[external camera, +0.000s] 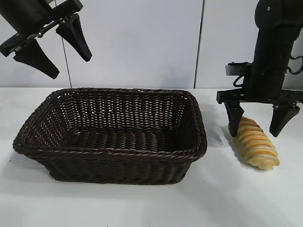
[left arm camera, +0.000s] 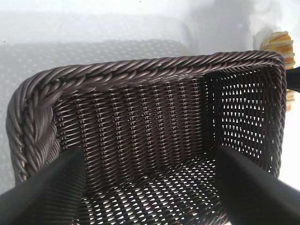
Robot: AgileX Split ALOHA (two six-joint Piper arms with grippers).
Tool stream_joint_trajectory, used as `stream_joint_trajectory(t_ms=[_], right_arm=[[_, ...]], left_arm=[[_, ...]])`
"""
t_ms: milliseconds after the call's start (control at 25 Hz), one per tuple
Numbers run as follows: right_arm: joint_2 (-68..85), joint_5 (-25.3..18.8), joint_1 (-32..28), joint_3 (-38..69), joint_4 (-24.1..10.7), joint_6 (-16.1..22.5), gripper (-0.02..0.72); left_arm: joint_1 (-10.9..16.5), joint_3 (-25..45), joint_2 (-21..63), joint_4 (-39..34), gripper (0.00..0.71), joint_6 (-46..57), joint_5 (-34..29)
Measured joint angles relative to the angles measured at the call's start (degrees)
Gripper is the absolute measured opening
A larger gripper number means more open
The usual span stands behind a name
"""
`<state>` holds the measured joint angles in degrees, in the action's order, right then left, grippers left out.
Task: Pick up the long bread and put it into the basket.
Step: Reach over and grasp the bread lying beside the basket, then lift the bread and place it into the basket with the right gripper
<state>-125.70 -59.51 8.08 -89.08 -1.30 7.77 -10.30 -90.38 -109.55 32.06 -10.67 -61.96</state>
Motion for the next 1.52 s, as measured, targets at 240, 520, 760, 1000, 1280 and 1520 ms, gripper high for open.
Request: stream_joint_trajectory(t_ms=[240, 520, 760, 1000, 1280, 1520], right_arm=[[-0.2, 0.7, 0.0, 0.0, 0.0, 0.0, 0.385], [-0.1, -1.2, 0.0, -0.1, 0.0, 0.0, 0.282], [3.4, -6.0, 0.0, -3.4, 0.0, -0.3, 0.274], [7.9, -9.8, 0.0, -9.0, 0.1, -1.4, 0.273], [13.3, -10.2, 0.0, -10.5, 1.3, -1.6, 0.273], [14.2, -10.8, 0.0, -10.5, 3.3, -1.7, 0.273]], left_arm=[[0.0, 0.0, 0.0, 0.0, 0.552, 0.0, 0.0], [0.0, 0.0, 0.0, 0.0, 0.552, -0.1, 0.0], [0.0, 0.0, 0.0, 0.0, 0.552, -0.1, 0.0], [0.0, 0.0, 0.0, 0.0, 0.552, -0.1, 0.0], [0.0, 0.0, 0.0, 0.0, 0.552, -0.1, 0.0], [0.0, 0.0, 0.0, 0.0, 0.552, -0.1, -0.3]])
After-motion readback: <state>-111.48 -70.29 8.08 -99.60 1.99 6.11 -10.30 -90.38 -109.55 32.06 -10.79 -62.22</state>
